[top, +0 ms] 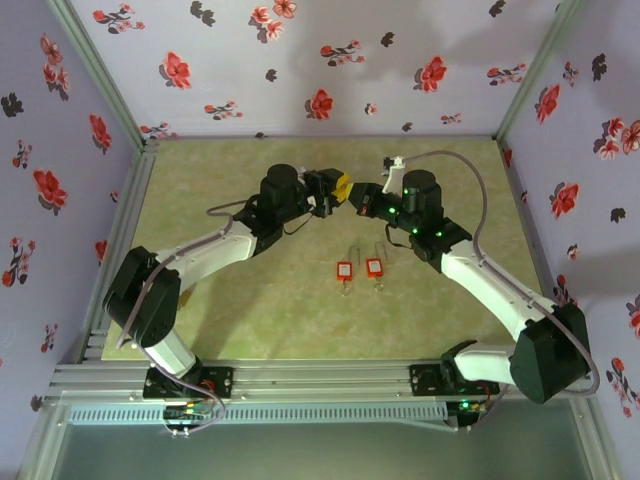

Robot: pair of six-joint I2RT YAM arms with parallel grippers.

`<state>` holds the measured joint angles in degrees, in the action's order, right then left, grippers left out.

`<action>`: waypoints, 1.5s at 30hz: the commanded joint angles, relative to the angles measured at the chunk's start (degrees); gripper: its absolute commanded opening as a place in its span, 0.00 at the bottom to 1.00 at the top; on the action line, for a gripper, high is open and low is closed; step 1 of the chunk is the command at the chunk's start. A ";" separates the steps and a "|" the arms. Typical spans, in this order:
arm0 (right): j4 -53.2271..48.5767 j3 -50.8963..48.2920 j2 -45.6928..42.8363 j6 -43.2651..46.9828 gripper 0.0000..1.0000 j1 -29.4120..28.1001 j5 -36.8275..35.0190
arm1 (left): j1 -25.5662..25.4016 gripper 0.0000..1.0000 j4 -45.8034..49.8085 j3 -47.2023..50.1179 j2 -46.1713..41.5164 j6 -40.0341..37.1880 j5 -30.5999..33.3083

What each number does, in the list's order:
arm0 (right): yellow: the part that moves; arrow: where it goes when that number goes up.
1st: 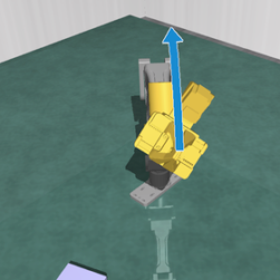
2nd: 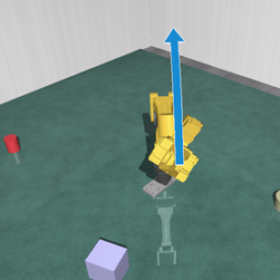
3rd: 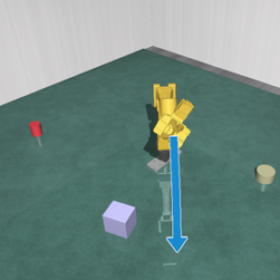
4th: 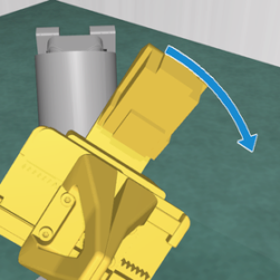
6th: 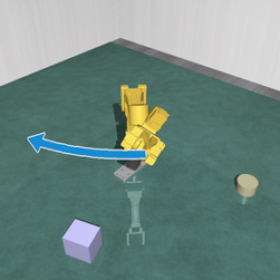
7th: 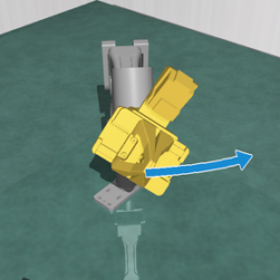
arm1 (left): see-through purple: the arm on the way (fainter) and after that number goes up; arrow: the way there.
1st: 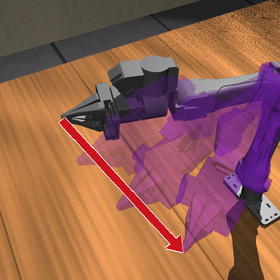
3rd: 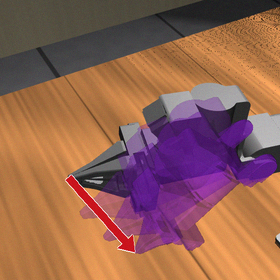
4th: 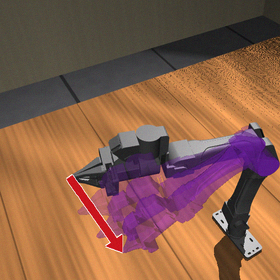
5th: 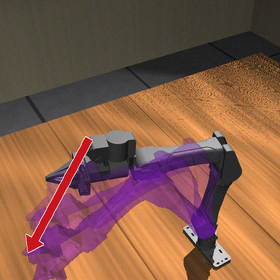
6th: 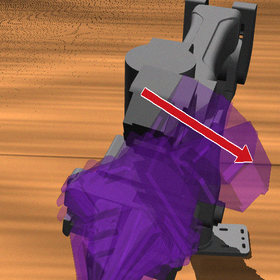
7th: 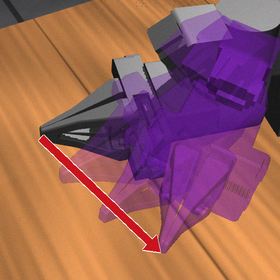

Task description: Unlock with the key

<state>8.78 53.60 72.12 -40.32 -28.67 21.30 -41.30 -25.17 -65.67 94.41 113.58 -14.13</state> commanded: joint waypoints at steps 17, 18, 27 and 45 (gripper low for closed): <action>5.17 -0.70 1.59 -3.15 0.00 0.36 5.30 | 2.92 0.00 3.26 0.67 -1.74 -8.93 -1.33; 5.62 -0.61 1.83 -3.63 0.00 0.35 5.41 | 3.08 0.00 3.86 0.27 -1.97 -9.97 -1.38; 13.85 -1.64 4.08 -13.53 0.61 0.27 4.79 | 4.12 0.00 13.32 -6.56 -3.33 -23.29 -1.70; 46.56 -7.48 11.23 -40.82 0.84 -0.66 -1.70 | 3.87 0.00 13.04 -9.05 -7.14 -44.94 2.25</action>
<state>47.31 45.84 82.52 -76.84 -28.58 20.78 -37.23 -11.88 -73.25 89.25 73.21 -13.43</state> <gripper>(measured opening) 0.840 0.053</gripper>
